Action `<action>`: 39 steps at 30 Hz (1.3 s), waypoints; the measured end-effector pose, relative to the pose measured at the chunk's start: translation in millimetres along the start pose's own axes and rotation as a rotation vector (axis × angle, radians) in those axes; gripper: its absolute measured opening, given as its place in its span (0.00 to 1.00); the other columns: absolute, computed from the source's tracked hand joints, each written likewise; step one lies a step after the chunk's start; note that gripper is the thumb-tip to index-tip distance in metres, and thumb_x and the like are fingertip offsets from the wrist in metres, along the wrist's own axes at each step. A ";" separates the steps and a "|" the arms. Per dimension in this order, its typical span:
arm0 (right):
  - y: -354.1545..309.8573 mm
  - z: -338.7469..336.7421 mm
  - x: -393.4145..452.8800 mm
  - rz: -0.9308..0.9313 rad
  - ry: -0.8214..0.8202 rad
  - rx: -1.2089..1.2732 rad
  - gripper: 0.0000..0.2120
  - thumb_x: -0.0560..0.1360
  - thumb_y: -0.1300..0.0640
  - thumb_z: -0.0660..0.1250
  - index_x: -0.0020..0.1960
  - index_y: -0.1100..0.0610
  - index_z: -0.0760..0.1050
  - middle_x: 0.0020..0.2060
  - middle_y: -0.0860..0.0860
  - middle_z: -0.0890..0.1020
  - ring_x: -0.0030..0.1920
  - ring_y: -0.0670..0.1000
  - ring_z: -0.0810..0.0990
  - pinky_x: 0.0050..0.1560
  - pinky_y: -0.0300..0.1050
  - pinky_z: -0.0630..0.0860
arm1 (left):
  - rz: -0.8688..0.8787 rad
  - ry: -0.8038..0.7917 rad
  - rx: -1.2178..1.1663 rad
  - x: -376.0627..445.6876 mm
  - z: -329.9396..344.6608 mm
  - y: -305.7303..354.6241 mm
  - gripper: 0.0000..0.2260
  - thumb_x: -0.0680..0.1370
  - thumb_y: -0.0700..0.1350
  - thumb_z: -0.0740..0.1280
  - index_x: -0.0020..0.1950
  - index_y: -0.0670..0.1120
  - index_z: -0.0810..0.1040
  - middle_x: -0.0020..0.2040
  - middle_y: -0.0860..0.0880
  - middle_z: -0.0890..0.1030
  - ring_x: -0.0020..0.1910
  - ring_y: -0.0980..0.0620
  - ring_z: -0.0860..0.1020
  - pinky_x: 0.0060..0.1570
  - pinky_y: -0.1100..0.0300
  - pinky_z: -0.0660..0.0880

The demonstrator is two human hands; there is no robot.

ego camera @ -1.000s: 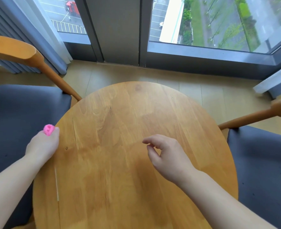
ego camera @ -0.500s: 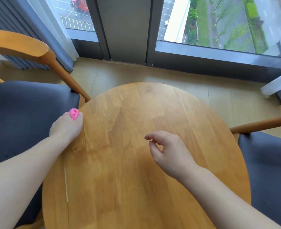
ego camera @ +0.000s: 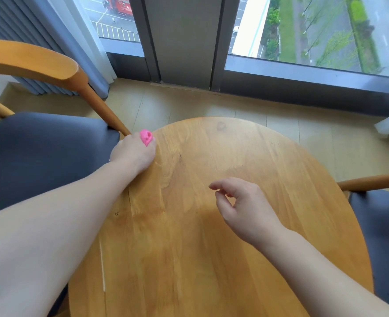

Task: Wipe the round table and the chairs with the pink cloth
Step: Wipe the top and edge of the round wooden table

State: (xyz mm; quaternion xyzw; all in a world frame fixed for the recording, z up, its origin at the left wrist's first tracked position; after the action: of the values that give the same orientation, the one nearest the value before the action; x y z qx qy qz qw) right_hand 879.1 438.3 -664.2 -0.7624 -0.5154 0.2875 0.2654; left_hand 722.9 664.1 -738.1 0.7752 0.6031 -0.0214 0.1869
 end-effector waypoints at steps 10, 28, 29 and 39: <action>16.8 -10.0 3.0 0.022 0.054 0.008 0.12 0.75 0.63 0.64 0.55 0.54 0.82 0.51 0.45 0.83 0.53 0.44 0.79 0.55 0.37 0.73 | 0.094 -0.006 0.080 23.5 12.6 45.2 0.25 0.79 0.60 0.53 0.63 0.42 0.73 0.58 0.41 0.77 0.57 0.39 0.73 0.57 0.47 0.71; 73.4 -58.9 -17.1 0.080 0.169 0.033 0.10 0.75 0.64 0.65 0.53 0.57 0.82 0.50 0.46 0.83 0.51 0.45 0.80 0.53 0.39 0.74 | 0.481 -0.110 0.145 36.0 54.7 193.3 0.18 0.79 0.59 0.55 0.55 0.46 0.74 0.55 0.44 0.78 0.54 0.42 0.74 0.52 0.51 0.70; 75.6 -60.7 -18.1 0.083 0.172 0.032 0.10 0.75 0.64 0.65 0.53 0.57 0.82 0.49 0.46 0.83 0.51 0.45 0.80 0.53 0.39 0.74 | 0.495 -0.116 0.147 35.5 55.9 198.4 0.18 0.79 0.59 0.55 0.54 0.46 0.74 0.54 0.44 0.78 0.54 0.42 0.74 0.51 0.51 0.69; 97.8 -83.7 -32.1 0.123 0.212 0.027 0.10 0.75 0.65 0.65 0.53 0.57 0.82 0.49 0.46 0.83 0.50 0.46 0.81 0.53 0.41 0.75 | 0.666 -0.156 0.184 6.2 73.3 265.2 0.15 0.78 0.57 0.56 0.49 0.47 0.72 0.53 0.44 0.78 0.52 0.43 0.74 0.51 0.52 0.69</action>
State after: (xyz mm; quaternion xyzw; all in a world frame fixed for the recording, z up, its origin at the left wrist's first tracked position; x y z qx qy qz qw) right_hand 990.9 367.0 -669.3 -0.8151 -0.4329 0.2277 0.3104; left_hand 988.8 592.9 -737.9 0.9389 0.2967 -0.0727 0.1583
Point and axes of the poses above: each hand's wrist, its own x-axis towards the middle knuckle, its own z-axis out of the palm, y = z × x, the point moved 6 cm from there along x, towards the middle knuckle
